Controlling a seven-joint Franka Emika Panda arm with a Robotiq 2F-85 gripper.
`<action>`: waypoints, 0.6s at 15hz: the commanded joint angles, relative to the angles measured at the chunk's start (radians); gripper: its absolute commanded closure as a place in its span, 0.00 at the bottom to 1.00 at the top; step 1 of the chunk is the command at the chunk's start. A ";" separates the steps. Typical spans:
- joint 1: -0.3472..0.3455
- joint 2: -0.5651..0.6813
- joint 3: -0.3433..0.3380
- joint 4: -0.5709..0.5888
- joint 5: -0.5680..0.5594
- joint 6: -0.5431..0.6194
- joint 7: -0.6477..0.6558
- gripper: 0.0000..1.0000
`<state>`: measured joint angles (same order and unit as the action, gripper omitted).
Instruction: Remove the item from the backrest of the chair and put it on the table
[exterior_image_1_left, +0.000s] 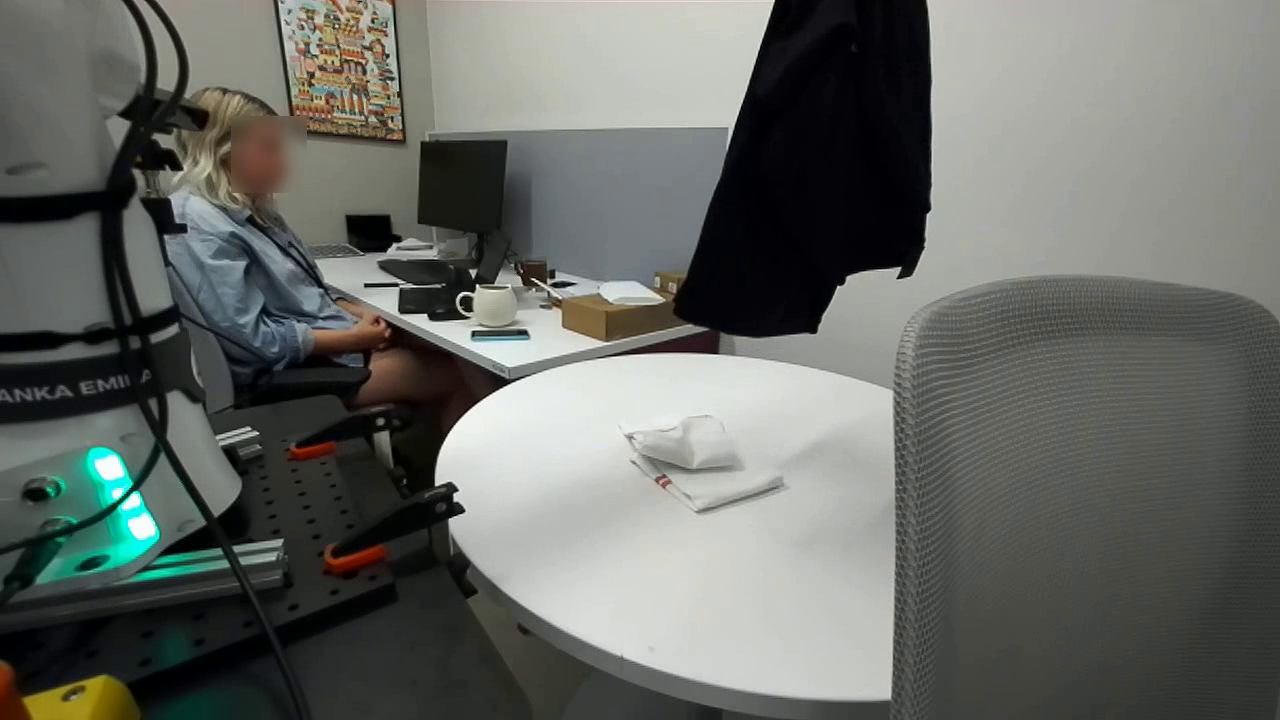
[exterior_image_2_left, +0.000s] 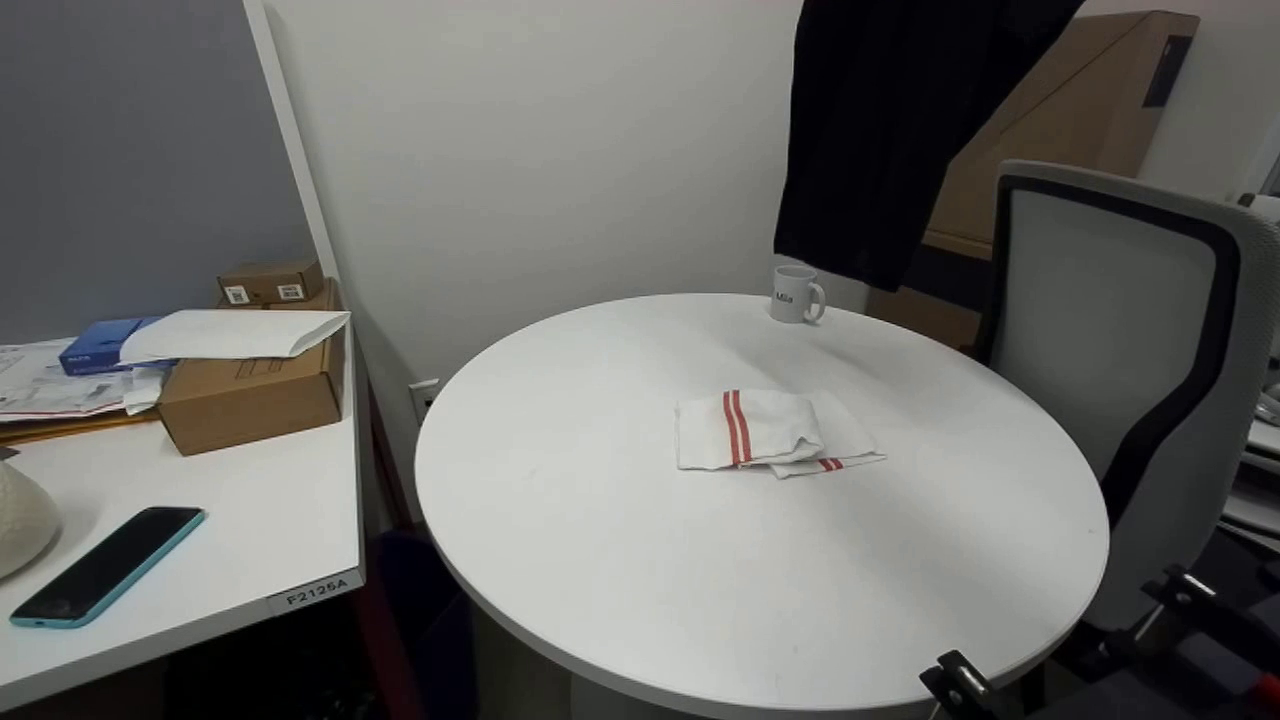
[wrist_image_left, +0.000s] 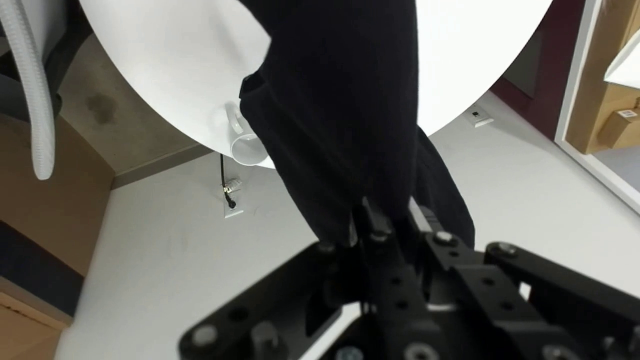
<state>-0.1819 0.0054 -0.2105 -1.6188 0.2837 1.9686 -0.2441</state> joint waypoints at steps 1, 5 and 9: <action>-0.017 0.112 0.001 0.151 0.021 -0.056 0.044 0.98; -0.054 0.216 0.000 0.230 0.011 -0.053 0.056 0.98; -0.120 0.321 -0.005 0.297 0.006 -0.049 0.061 0.98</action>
<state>-0.2552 0.2354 -0.2133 -1.4299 0.2835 1.9555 -0.2052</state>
